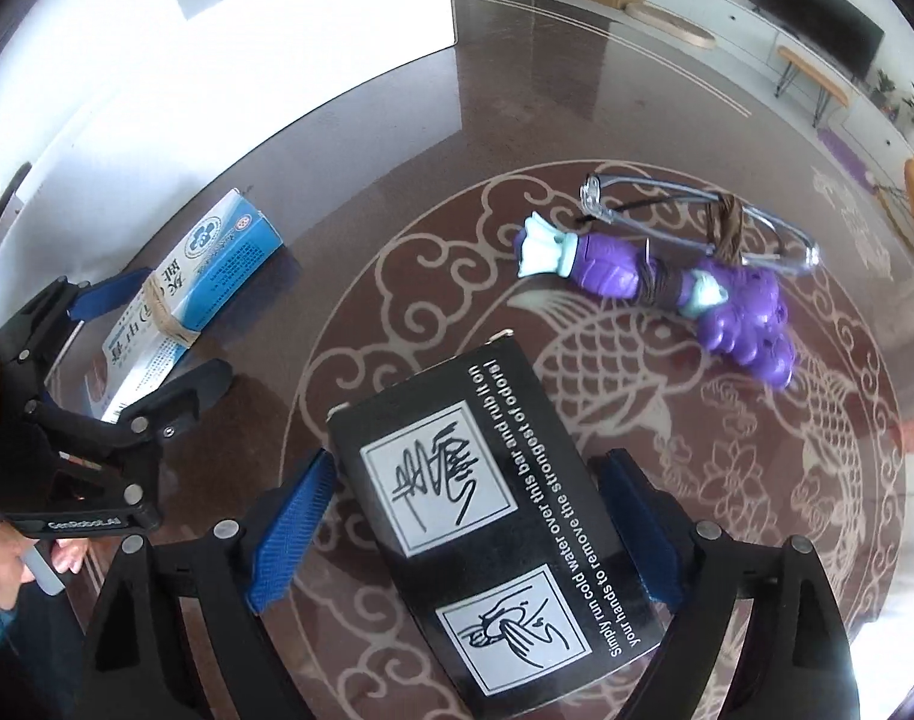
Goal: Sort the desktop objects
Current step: 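Lift the ointment box with the left tool while the right tool grasps the black soap box, then hold the ointment box and black soap box closed in both tools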
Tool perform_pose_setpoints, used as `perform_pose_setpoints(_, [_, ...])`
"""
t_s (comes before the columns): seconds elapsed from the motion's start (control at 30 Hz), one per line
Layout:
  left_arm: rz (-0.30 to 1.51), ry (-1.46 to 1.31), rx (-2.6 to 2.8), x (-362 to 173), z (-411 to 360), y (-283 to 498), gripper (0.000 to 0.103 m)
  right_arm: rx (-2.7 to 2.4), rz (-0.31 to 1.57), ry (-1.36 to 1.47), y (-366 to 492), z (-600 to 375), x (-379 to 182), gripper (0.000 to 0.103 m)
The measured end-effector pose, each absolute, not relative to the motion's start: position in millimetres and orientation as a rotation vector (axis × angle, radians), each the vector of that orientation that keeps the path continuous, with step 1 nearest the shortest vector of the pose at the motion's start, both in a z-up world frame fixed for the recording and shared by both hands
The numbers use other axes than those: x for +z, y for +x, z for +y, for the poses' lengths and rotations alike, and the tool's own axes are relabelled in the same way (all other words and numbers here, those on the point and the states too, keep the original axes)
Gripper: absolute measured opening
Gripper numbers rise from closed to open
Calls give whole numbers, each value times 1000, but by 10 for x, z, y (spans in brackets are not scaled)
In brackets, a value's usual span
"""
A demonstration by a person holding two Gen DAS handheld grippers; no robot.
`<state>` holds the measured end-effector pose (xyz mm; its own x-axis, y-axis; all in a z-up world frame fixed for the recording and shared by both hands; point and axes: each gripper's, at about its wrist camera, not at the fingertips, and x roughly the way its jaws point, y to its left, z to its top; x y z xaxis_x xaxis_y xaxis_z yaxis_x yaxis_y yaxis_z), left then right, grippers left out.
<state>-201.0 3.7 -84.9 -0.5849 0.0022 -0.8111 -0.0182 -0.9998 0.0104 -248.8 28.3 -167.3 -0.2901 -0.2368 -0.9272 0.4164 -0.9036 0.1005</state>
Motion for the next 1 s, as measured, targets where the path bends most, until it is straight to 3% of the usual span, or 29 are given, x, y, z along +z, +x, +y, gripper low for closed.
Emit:
perform_pose_setpoints(0.13, [28, -1425, 2785, -847, 36, -2011, 101, -2239, 274, 1543, -2313, 279, -1695, 91])
perform_pose_setpoints(0.27, [30, -1424, 2784, -849, 46, -2022, 101, -2271, 356, 1500, -2238, 327, -1769, 103])
perform_pose_setpoints(0.53, [39, -1419, 2774, -851, 89, -2051, 101, -2399, 299, 1266, -2009, 418, -1802, 103])
perform_pose_setpoints(1.0, [44, -1419, 2768, -866, 71, -2046, 102, -2417, 290, 1247, -2011, 362, -1804, 103])
